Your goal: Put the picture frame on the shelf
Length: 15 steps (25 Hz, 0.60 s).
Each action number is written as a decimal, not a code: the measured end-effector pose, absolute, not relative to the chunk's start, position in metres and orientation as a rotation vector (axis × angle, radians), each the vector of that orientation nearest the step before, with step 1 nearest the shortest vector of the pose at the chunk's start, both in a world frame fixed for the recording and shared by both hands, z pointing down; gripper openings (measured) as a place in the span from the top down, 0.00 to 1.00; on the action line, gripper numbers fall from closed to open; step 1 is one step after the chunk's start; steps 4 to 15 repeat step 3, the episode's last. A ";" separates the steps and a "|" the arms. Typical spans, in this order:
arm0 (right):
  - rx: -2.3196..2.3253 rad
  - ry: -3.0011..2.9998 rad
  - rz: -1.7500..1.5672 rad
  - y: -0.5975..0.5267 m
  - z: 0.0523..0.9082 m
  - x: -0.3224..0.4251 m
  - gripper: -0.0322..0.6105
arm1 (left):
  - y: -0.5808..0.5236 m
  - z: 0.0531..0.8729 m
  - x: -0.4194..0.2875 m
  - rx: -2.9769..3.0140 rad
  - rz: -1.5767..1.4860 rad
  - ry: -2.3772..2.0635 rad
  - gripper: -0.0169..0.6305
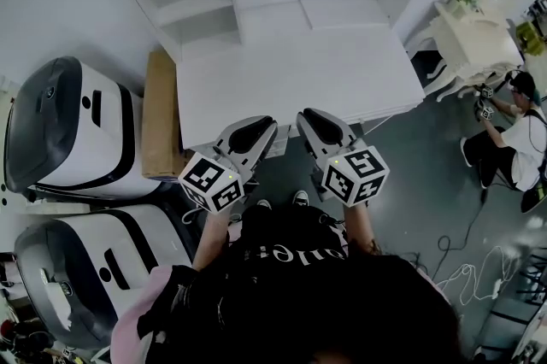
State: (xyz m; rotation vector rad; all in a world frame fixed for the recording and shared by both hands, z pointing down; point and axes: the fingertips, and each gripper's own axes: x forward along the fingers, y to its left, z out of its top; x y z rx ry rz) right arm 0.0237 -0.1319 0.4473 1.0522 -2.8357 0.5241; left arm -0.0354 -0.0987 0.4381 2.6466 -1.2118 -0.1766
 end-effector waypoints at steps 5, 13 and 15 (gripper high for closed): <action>1.045 -2.831 0.526 -0.133 0.449 0.019 0.82 | -0.101 0.439 -0.040 2.643 -0.176 -1.214 0.90; 1.045 -2.831 0.526 -0.133 0.449 0.019 0.82 | -0.101 0.439 -0.040 2.643 -0.176 -1.214 0.90; 1.045 -2.831 0.526 -0.133 0.449 0.019 0.82 | -0.101 0.439 -0.040 2.643 -0.176 -1.214 0.90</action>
